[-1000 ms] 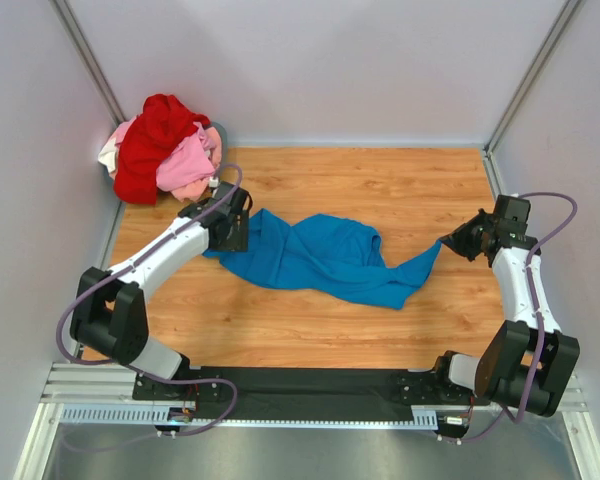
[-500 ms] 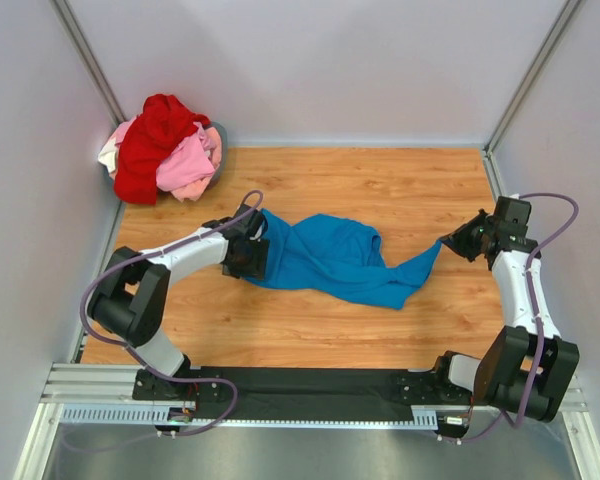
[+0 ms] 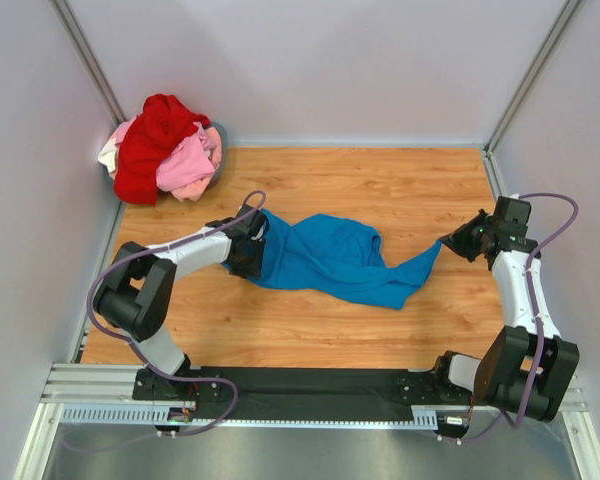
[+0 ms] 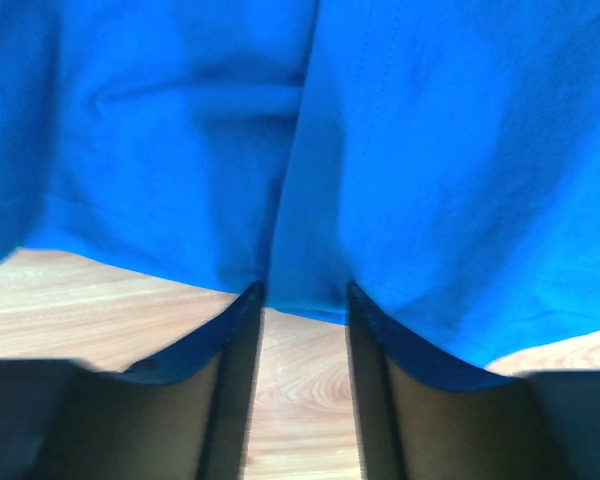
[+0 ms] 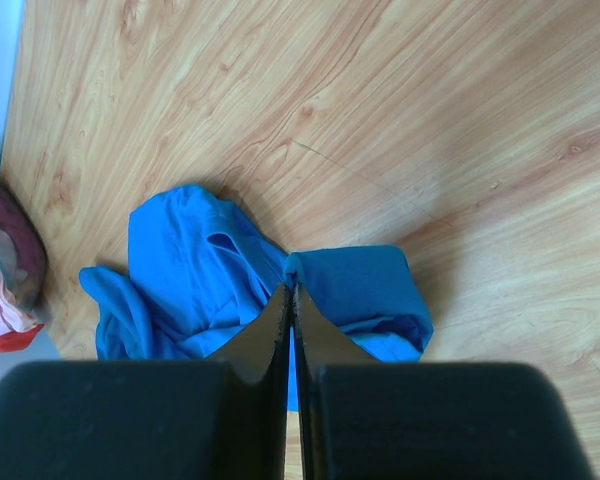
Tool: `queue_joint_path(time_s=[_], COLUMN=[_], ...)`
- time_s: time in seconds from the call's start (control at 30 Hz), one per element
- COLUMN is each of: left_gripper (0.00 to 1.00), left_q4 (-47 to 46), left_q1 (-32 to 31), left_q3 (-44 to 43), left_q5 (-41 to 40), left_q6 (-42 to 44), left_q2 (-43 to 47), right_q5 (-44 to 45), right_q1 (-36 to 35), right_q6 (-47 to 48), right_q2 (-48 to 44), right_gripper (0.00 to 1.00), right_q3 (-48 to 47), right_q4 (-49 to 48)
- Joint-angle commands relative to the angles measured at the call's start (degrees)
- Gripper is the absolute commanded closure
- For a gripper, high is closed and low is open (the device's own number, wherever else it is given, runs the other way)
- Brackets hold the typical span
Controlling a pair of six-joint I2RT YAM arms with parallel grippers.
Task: Fold and stack the t-shirts
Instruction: Flatten the tshirt out
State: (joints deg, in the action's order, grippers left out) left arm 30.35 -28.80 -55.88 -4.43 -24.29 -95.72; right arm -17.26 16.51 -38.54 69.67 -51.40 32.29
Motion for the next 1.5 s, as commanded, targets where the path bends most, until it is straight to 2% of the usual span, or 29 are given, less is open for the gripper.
queue_joint_path(time_s=[0.0,0.23,0.53,0.7,0.87,1.0,1.03,1.1,1.13,1.37,1.47], left_gripper=[0.58,0.66,0.62,0.64,0.74,0.78,0.86,0.92,0.98,1.0,1.0], left_q4=[-2.4,-1.4,3.4,4.2,4.6,4.6,4.7,4.9,5.0,9.7,11.7], left_q1=[-0.2,-0.2,-1.9,-3.2,-4.7,-5.0,-5.0,-5.0,-5.0,-5.7,-5.8], left_q3=[0.8,0.2,-2.9,-4.3,-5.6,-6.2,-6.2,-6.2,-6.3,-9.4,-10.6], left_q5=[-0.5,-1.7,-8.5,-9.8,-10.1,-10.3,-10.3,-10.5,-10.6,-11.4,-11.1], left_q6=[0.0,0.6,1.7,1.7,1.4,1.4,1.4,1.4,1.4,1.5,1.2], left_q2=[-1.0,-0.3,-0.5,-1.7,-3.0,-3.6,-3.8,-3.6,-3.4,0.2,5.5], right_q5=[0.0,0.4,0.5,0.5,0.4,0.4,0.3,0.3,0.3,0.2,-0.2], right_q1=[-0.4,-0.6,-1.0,-1.0,-1.0,-1.0,-1.0,-1.0,-1.0,-1.0,-1.0], right_q6=[0.5,0.4,0.5,0.6,0.8,0.8,0.8,0.8,0.8,0.6,0.5], right_q2=[-1.0,-0.7,-0.6,-0.5,-0.4,-0.4,-0.3,-0.4,-0.3,-0.4,-1.1], right_gripper=[1.0,1.0,1.0,1.0,1.0,0.99,0.99,1.0,1.0,1.0,1.0], right_q3=[0.2,0.1,0.2,0.2,0.3,0.4,0.5,0.5,0.4,0.3,0.0], right_q4=[-1.2,-1.3,-1.4,-1.3,-1.3,-1.4,-1.4,-1.4,-1.4,-1.3,-1.1])
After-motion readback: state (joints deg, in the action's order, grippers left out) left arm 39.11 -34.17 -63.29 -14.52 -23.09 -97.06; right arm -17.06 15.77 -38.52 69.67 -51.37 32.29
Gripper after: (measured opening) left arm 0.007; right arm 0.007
